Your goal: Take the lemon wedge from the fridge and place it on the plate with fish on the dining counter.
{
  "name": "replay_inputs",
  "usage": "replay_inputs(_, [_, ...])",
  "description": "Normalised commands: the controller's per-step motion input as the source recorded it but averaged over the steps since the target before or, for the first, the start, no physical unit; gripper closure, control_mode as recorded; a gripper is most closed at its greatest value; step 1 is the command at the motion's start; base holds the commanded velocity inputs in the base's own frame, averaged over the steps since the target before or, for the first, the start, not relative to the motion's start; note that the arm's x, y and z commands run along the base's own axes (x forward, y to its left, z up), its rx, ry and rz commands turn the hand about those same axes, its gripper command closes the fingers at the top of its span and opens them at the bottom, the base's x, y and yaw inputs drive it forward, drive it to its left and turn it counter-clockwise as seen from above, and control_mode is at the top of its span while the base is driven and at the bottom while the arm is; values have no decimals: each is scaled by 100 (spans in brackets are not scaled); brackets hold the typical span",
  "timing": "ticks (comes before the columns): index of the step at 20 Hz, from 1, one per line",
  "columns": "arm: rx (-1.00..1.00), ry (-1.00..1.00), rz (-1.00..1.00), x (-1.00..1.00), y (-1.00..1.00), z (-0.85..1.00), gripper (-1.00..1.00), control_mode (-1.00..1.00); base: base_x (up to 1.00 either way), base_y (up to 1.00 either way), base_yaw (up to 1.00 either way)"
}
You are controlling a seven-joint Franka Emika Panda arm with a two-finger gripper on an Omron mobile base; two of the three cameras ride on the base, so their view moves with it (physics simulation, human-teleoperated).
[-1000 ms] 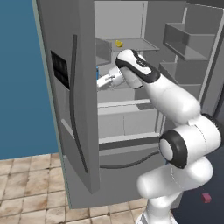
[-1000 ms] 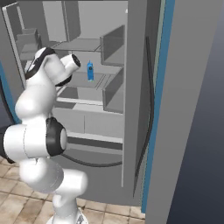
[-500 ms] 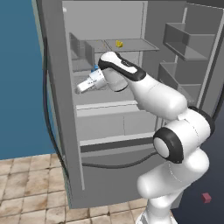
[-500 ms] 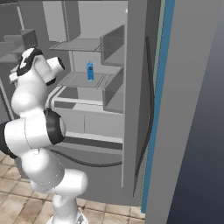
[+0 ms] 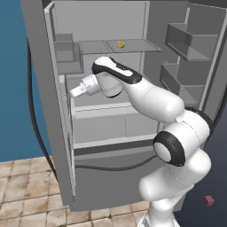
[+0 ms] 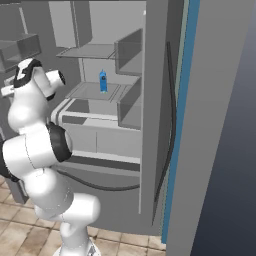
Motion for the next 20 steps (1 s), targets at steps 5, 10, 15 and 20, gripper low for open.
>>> replay_inputs(5, [-5,7,-15,-29,-83,27,-100,-100,0,0,0])
replay_inputs(10, [-30,8,-30,-37,-87,38,-100,-100,0,0,0])
replay_inputs(15, [-47,11,-34,-33,-87,17,-100,-100,0,0,0])
replay_inputs(20, [-52,2,-34,-40,-90,-14,-100,-100,0,0,0])
